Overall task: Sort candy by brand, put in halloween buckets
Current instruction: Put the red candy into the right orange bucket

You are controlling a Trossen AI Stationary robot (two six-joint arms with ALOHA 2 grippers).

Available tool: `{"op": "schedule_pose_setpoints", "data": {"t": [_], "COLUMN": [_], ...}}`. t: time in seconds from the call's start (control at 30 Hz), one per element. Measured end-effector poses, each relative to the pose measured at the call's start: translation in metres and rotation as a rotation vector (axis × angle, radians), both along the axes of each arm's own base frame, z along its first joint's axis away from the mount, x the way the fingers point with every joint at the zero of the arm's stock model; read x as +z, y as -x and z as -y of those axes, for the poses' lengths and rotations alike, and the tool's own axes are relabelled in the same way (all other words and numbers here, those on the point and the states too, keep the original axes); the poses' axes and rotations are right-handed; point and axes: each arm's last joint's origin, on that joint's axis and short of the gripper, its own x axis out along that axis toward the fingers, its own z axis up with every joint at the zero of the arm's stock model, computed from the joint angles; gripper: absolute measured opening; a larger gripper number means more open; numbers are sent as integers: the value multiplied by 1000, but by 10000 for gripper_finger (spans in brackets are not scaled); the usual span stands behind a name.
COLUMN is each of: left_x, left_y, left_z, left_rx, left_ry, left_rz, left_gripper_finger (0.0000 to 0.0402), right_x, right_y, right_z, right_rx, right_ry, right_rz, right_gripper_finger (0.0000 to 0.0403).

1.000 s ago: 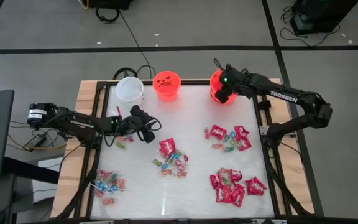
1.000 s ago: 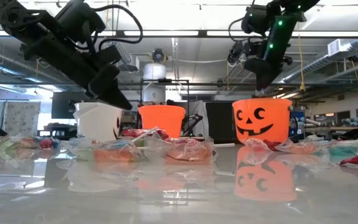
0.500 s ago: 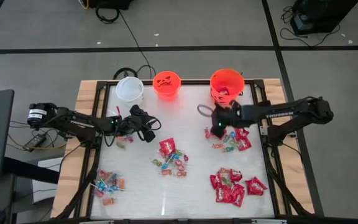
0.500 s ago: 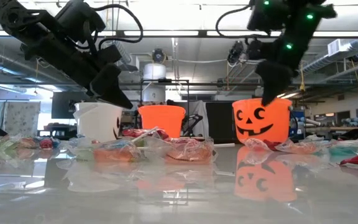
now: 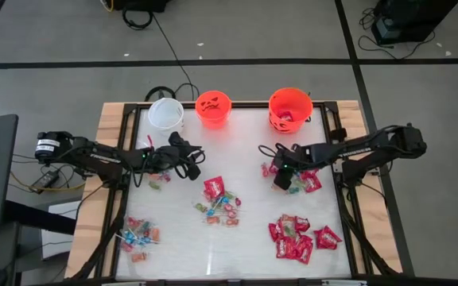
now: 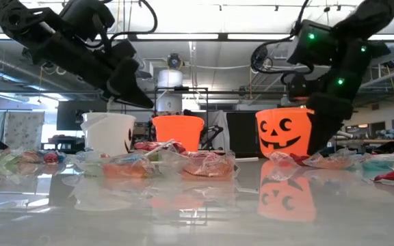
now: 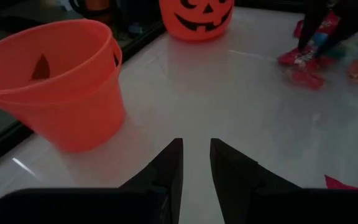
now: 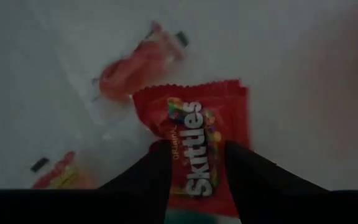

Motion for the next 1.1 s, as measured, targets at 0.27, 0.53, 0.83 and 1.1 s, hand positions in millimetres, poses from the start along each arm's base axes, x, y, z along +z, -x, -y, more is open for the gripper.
{"op": "schedule_pose_setpoints", "data": {"t": [0.27, 0.53, 0.83, 1.1], "left_x": [4, 6, 11, 15], "left_y": [-1, -3, -5, -7], "left_z": [-1, 0, 0, 2], "left_rx": [29, -6, -15, -41], "left_ry": [-20, 3, 6, 132], "left_rz": [36, 76, 129, 234], "left_gripper_finger": [85, 85, 86, 103], "right_x": [-12, -10, 24, 47], "right_y": [8, 0, -35, -51], "right_z": [-1, 0, 2, 3], "right_rx": [-32, -25, 70, 162], "right_ry": [-27, -1, 66, 147], "right_rz": [6, 91, 421, 586], "right_gripper_finger": [121, 14, 5, 2]}}
